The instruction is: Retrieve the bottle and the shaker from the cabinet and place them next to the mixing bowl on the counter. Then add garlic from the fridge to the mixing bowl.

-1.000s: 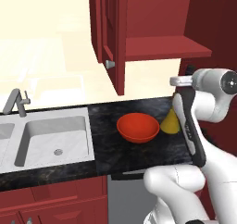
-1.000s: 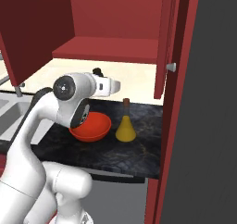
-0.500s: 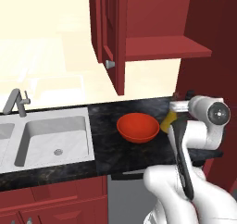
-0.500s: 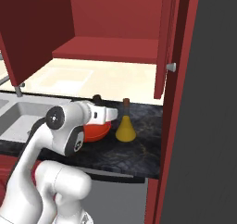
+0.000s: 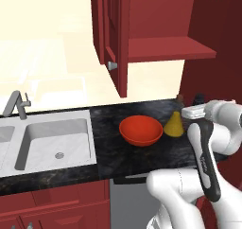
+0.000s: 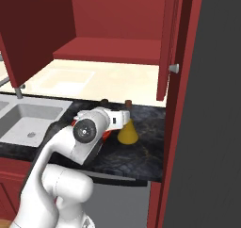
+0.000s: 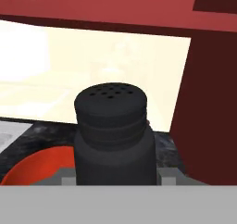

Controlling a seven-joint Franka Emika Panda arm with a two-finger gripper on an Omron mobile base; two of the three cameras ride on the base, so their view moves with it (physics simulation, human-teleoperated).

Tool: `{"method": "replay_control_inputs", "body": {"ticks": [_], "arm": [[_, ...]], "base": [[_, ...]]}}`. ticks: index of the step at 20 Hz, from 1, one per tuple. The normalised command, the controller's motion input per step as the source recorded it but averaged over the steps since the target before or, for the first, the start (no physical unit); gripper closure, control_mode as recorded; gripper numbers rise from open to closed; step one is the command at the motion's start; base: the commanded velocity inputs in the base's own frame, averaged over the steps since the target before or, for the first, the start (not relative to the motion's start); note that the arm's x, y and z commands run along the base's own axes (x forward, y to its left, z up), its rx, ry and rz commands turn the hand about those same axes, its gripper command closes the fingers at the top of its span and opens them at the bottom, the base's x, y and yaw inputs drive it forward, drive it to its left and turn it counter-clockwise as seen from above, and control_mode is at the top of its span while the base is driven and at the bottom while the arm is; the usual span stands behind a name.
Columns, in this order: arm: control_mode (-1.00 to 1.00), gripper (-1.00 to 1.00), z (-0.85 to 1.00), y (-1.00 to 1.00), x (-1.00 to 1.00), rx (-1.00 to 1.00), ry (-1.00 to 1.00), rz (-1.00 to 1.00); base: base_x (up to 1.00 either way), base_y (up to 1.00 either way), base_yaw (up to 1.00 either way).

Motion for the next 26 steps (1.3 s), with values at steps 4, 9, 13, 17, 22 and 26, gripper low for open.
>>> {"method": "replay_control_inputs", "body": {"ticks": [4, 9, 13, 17, 22, 26], "arm": [[-1.00, 1.00, -0.20, -0.04, 0.00, -0.05, 0.00, 0.11], [-1.00, 1.00, -0.47, 0.00, 0.00, -0.05, 0.03, 0.00], [-1.00, 1.00, -0.76, 0.00, 0.08, 0.00, 0.22, 0.00], [-1.00, 1.00, -0.73, 0.00, 0.23, 0.00, 0.33, 0.00], [-1.00, 1.00, -0.11, 0.00, 0.25, 0.03, 0.08, 0.00], [-1.00, 1.00, -0.14, 0.00, 0.09, 0.02, 0.02, 0.04]], "base": [[0.00, 0.00, 0.00], [0.00, 0.00, 0.00], [0.00, 0.00, 0.00], [0.00, 0.00, 0.00], [0.00, 0.00, 0.00], [0.00, 0.00, 0.00]]}}
